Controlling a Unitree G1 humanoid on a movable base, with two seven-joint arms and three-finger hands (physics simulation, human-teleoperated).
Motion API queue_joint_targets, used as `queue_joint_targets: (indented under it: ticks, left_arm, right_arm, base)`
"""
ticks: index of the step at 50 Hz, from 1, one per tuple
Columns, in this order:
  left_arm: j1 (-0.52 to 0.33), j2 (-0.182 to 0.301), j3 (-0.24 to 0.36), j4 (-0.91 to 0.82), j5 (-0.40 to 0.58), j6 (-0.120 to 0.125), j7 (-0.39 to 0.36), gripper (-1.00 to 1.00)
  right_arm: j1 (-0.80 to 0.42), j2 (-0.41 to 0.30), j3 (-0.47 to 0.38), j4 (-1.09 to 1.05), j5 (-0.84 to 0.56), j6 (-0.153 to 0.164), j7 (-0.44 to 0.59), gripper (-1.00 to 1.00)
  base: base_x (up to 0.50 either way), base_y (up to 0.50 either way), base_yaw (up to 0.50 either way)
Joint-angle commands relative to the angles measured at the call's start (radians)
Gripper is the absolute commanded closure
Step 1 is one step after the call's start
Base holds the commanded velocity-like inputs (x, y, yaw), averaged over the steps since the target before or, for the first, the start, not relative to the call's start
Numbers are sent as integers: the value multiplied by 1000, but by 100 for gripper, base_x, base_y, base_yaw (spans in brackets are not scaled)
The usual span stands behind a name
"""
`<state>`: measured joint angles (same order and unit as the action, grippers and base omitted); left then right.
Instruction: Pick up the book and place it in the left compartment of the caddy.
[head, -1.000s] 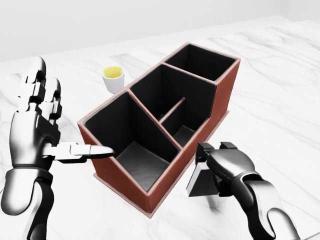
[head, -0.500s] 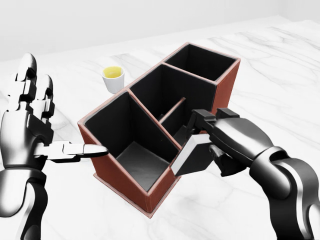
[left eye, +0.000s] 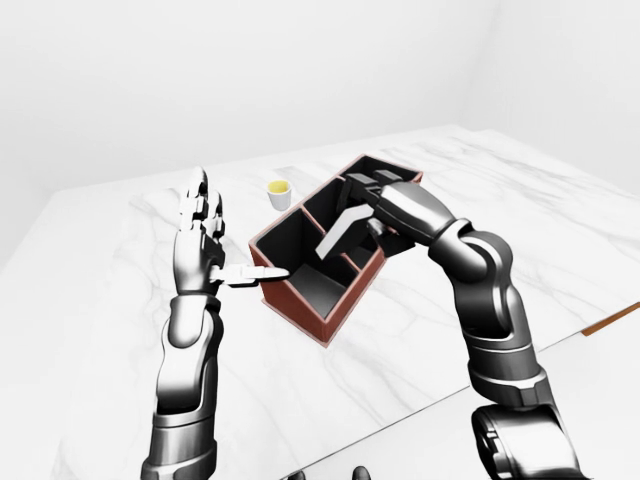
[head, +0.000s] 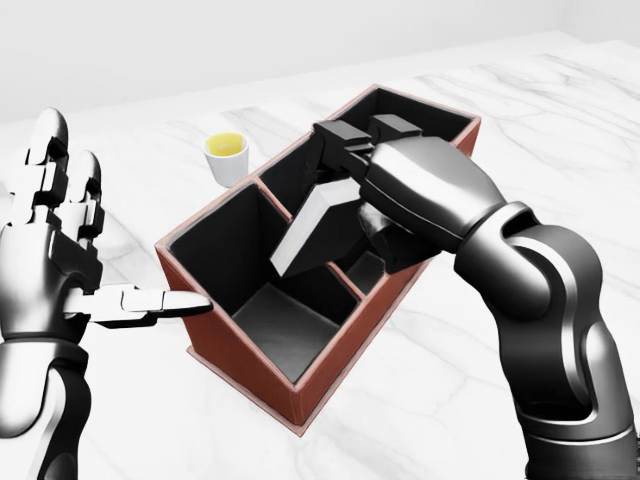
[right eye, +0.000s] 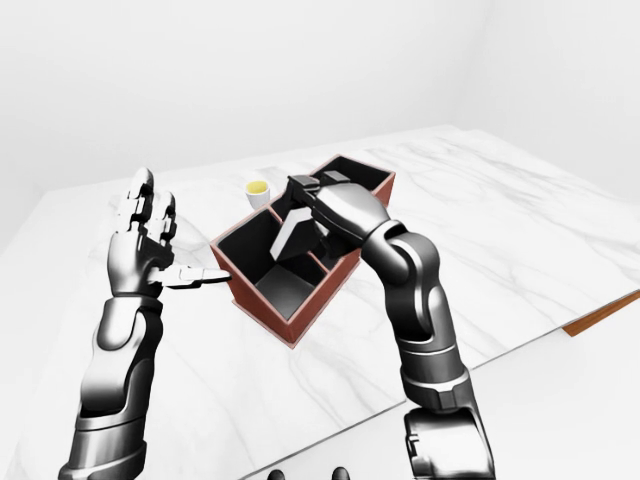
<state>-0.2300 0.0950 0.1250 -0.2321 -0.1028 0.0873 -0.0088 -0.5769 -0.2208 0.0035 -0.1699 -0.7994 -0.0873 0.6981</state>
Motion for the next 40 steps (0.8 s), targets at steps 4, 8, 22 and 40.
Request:
queue_joint_targets:
  ticks: [4,8,22,40]
  left_arm:
    - [3,4,5,-2,1,0,-2,-100]
    - [2,4,5,0,2,0,-1,-100]
    - [-9,8,9,0,0,0,0,-100]
    - [-6,8,10,2,-3,0,0,-100]
  right_arm:
    - [-138,61,38,163,-34,0,0,100]
    - [-160,76,46,202,-44,0,0,100]
    - [-197,113,72,336,-100,0,0,100]
    - [-250,147,95,479,-169,0,0,100]
  base:
    - [0,0,0]
    - [0,0,0]
    - [0,0,0]
    - [0,0,0]
